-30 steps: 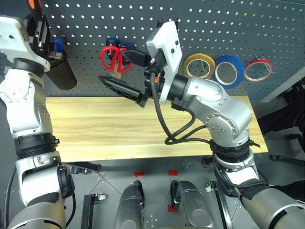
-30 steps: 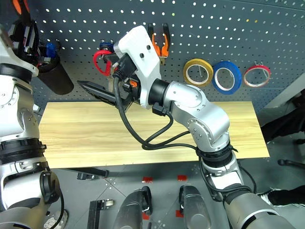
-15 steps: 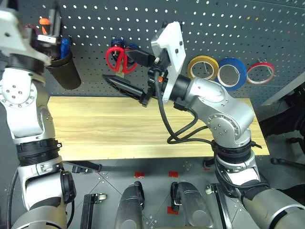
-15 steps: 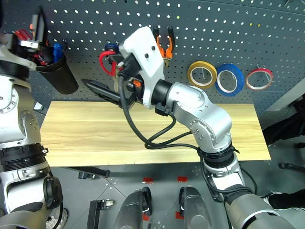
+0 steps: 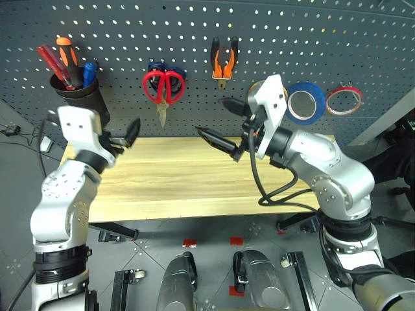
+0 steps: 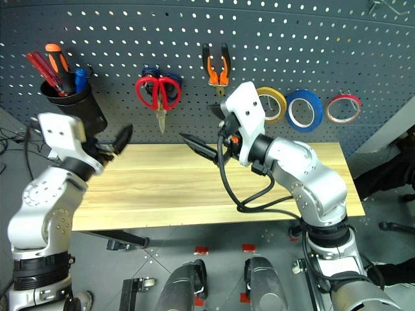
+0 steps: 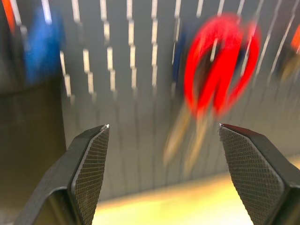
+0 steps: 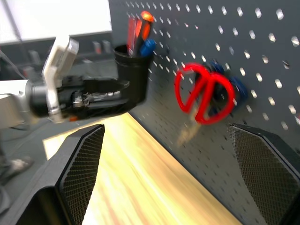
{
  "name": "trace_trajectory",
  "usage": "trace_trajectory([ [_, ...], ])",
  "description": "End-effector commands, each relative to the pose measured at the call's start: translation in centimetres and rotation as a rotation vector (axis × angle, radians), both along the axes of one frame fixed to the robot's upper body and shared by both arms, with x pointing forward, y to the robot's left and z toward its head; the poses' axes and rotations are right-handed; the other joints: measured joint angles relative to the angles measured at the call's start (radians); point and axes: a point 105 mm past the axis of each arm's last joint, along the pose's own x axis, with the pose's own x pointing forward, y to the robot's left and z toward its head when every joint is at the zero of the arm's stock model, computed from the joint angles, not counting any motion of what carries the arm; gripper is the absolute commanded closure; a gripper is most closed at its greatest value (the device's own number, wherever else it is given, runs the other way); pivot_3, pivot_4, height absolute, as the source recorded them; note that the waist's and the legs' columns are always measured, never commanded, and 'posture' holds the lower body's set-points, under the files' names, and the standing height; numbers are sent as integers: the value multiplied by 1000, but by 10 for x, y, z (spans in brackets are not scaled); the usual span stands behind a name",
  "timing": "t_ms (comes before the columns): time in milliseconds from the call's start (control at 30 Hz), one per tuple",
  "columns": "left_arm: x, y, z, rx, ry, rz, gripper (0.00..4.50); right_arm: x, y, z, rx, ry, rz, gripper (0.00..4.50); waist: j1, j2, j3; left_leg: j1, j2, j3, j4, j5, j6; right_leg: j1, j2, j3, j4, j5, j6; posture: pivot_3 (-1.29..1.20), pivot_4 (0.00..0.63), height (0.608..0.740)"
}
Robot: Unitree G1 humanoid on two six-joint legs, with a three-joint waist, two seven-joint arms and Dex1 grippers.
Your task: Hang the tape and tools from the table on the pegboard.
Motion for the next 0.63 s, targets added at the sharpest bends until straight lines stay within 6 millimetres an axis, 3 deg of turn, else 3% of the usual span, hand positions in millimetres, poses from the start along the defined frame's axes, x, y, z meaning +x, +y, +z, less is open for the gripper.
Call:
trace_trajectory([
  [33,0,9,-3,-8,-4,69,589,10,-24,-29,-16,-13,-158,0,6,0,-5,0,0,0,0,0,0,0,0,-1,0,0,0,-187,189,740],
  [100,1,13,-7,-24,-9,84,589,16,-38,-51,-12,12,-250,0,7,2,-17,0,0,-1,0,0,0,0,0,-1,0,0,0,-190,183,740],
  [200,4,21,-19,-32,-10,120,589,35,-83,-88,25,2,-557,0,5,3,-36,0,0,0,0,0,0,0,0,-1,-1,0,0,-194,166,740],
  [300,5,23,-28,-69,-12,140,589,35,-112,-109,20,-31,-692,0,3,6,-48,1,0,1,0,0,0,1,0,1,0,1,-1,-191,152,740],
  [500,6,18,-41,-134,-28,166,589,36,-133,-140,58,49,-767,0,1,8,-76,3,1,1,-1,1,0,2,2,1,0,2,-2,-182,123,740],
  [633,3,22,-48,-97,-29,196,589,40,-140,-153,49,83,-780,0,-3,10,-83,16,1,1,-3,-2,4,15,2,1,-3,2,-2,-166,98,740],
])
